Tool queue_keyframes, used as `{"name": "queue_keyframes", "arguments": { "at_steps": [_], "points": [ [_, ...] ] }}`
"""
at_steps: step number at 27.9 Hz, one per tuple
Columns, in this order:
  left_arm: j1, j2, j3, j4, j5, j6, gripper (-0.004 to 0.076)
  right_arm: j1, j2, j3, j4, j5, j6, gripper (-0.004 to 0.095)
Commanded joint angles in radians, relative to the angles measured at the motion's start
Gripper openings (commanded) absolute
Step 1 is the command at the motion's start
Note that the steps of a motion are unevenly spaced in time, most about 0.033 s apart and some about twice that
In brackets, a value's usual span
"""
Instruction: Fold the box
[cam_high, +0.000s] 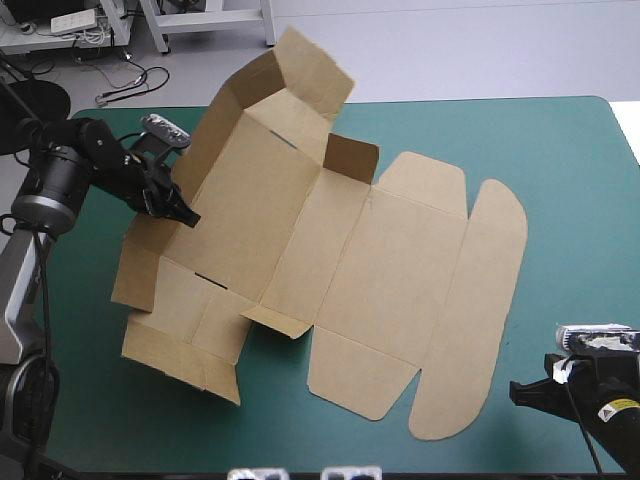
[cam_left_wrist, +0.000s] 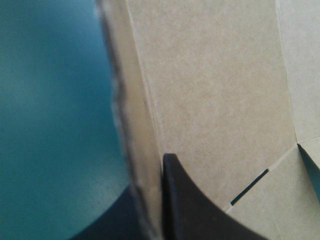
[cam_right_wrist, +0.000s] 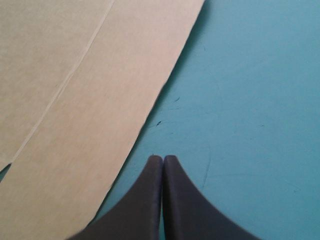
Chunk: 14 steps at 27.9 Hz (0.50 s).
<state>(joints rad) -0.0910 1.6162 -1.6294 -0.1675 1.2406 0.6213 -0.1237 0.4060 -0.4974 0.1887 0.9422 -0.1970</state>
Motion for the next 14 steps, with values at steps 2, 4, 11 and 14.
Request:
{"name": "queue_keyframes", "arguments": {
  "at_steps": [2, 4, 11, 14],
  "points": [
    [-0.129, -0.049, -0.099, 0.121, -0.046, 0.063, -0.0010, 0.001, 0.007, -0.028, 0.011, -0.049, -0.002, -0.0015],
    [-0.181, -0.049, -0.105, 0.155, -0.079, 0.106, -0.0010, 0.001, 0.007, -0.028, 0.013, -0.049, -0.002, -0.0015],
    [-0.363, -0.049, -0.105, 0.246, -0.229, 0.236, -0.0010, 0.001, 0.007, -0.028, 0.013, -0.049, -0.002, -0.0015],
    [-0.452, -0.049, -0.105, 0.306, -0.297, 0.321, -0.0010, 0.001, 0.007, -0.028, 0.013, -0.049, -0.002, -0.0015]
  ]
}}
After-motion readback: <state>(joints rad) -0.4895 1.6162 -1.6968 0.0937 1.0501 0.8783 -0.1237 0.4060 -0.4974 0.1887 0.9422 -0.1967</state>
